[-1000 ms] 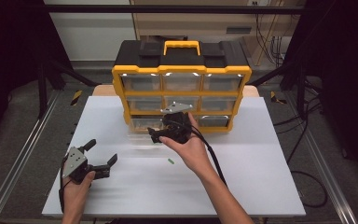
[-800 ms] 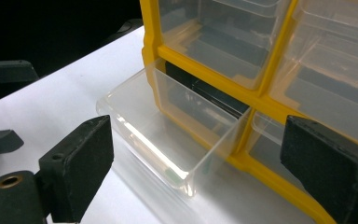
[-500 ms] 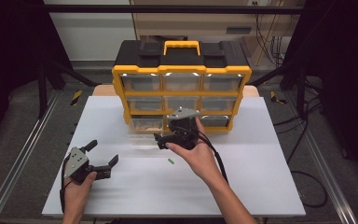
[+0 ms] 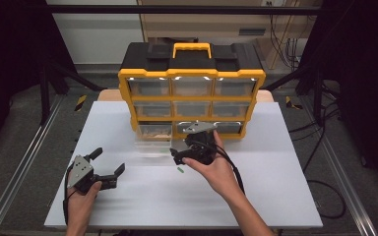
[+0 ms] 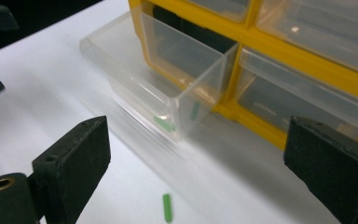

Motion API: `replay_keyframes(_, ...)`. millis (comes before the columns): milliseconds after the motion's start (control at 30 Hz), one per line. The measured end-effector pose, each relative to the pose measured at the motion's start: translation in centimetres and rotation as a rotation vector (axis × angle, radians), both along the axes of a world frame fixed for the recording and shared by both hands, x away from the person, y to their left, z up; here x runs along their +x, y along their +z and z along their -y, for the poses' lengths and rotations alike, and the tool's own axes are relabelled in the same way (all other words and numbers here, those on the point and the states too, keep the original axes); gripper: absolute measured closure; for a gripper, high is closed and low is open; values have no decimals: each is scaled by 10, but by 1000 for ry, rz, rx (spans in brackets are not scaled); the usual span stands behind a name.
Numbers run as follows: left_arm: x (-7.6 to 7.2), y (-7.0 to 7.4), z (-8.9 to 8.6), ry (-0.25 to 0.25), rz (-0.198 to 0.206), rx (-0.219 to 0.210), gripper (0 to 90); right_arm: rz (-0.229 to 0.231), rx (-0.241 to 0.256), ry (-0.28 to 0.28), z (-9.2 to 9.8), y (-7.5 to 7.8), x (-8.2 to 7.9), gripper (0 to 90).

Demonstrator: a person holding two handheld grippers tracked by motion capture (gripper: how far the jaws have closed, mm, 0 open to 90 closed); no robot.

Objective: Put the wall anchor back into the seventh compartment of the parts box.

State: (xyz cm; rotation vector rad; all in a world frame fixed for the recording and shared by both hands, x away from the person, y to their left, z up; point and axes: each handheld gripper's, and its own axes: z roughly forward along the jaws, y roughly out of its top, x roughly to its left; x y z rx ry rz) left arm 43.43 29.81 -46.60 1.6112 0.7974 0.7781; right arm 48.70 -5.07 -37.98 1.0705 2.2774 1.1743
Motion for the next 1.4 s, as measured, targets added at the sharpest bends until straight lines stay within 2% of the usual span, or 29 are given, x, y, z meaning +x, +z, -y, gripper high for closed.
replay_keyframes(433,1,-1,3,-8,-8,0,9,-54,-38,5,10,-16,-5,75)
replay_keyframes(800,5,-2,3,-18,-11,-18,10,-104,-52,-18,18,-38,-3,73)
replay_keyframes(1033,6,-2,-1,-9,-15,-36,10,-135,-70,0,15,-51,-1,75)
replay_keyframes(1400,5,-1,-1,-8,-11,-34,10,-180,-80,24,8,-58,-1,85)
